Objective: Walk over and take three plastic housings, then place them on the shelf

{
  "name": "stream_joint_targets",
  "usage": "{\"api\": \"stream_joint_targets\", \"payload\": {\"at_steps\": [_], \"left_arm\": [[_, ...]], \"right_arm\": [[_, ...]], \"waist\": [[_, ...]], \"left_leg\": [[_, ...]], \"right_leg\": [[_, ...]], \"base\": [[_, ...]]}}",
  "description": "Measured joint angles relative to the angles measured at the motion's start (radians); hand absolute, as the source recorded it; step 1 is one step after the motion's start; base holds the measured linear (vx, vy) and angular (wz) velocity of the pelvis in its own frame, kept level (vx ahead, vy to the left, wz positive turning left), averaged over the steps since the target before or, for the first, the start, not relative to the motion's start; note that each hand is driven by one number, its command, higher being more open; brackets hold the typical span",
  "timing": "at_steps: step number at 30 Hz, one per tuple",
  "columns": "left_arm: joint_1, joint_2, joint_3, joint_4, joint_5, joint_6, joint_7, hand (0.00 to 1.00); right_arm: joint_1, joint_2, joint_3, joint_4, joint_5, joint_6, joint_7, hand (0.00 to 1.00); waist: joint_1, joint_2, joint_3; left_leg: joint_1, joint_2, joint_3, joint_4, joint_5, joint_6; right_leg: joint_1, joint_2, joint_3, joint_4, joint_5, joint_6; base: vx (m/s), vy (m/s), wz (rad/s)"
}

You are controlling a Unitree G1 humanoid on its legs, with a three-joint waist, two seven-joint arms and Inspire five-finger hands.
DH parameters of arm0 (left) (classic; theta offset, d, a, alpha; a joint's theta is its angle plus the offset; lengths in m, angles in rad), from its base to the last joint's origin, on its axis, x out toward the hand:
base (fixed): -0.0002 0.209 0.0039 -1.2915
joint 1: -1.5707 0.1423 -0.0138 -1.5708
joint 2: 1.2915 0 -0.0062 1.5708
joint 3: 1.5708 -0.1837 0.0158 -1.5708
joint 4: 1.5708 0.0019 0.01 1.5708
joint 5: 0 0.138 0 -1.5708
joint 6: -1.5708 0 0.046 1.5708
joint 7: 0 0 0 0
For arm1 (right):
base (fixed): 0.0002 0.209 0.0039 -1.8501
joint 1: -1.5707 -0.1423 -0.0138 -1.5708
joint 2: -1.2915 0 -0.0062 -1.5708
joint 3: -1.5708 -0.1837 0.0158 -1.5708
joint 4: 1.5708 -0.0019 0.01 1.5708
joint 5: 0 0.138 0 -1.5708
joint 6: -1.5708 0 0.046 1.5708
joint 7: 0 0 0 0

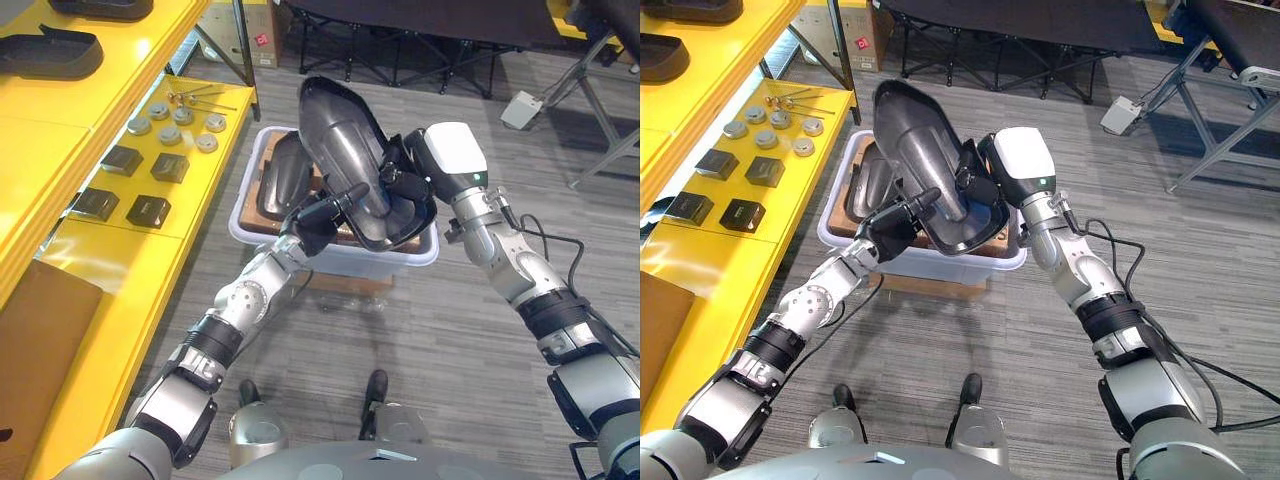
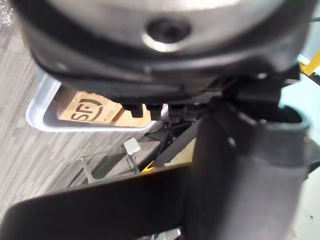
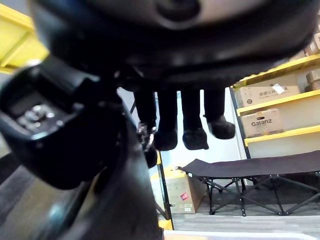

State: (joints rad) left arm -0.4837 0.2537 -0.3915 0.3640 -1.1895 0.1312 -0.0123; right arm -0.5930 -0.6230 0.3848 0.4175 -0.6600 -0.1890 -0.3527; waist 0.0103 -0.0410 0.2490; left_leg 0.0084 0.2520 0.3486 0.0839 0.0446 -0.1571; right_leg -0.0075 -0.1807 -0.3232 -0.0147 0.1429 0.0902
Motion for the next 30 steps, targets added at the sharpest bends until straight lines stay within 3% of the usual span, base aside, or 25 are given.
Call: {"api": "stream_joint_targets", "payload": {"at_steps": [8,13,25,26,30], "left_arm": [[0.003,-0.001,-0.043,0.000,0.062,-0.022,0.043,0.00],[0.041,-0.006,-0.048,0.002,0.097,-0.022,0.126,0.00],[0.180,-0.031,-0.066,-0.001,0.007,-0.029,0.073,0.00],[0.201,-0.033,-0.071,0.000,-0.005,-0.035,0.068,0.00],[0.261,-0.041,-0.084,-0.001,-0.025,-0.087,0.052,0.00]], "right_arm": [[0.039,0.012,-0.002,0.003,0.001,0.032,0.000,0.00],[0.055,0.061,0.000,-0.010,0.000,0.036,-0.022,0.00],[0.260,0.092,-0.040,-0.124,0.102,0.036,0.041,0.00],[0.291,0.094,-0.041,-0.143,0.109,0.038,0.038,1.00],[0.370,0.151,-0.047,-0.194,0.150,0.058,-0.005,1.00]], "waist": [[0.011,0.000,-0.037],[0.011,-0.001,-0.064],[0.012,0.001,-0.077],[0.011,0.002,-0.079],[0.005,0.005,-0.082]], "left_leg": [[0.013,0.000,0.000,-0.004,-0.002,-0.002],[0.020,0.000,0.001,-0.021,0.002,-0.003],[0.064,-0.012,0.008,-0.061,0.005,-0.005],[0.072,-0.013,0.014,-0.069,0.005,-0.005],[0.075,-0.014,0.016,-0.072,0.005,-0.006]], "right_leg": [[0.023,0.006,-0.001,-0.024,0.006,0.000],[0.028,0.012,-0.001,-0.043,0.013,0.000],[0.061,0.010,-0.001,-0.062,0.015,0.003],[0.063,0.010,0.002,-0.062,0.015,0.003],[0.063,0.009,0.002,-0.063,0.014,0.003]], "base": [[0.00,0.000,0.00],[0.00,-0.001,-0.01],[0.01,0.005,-0.01],[0.01,0.009,-0.07],[0.00,0.002,-0.02]]}}
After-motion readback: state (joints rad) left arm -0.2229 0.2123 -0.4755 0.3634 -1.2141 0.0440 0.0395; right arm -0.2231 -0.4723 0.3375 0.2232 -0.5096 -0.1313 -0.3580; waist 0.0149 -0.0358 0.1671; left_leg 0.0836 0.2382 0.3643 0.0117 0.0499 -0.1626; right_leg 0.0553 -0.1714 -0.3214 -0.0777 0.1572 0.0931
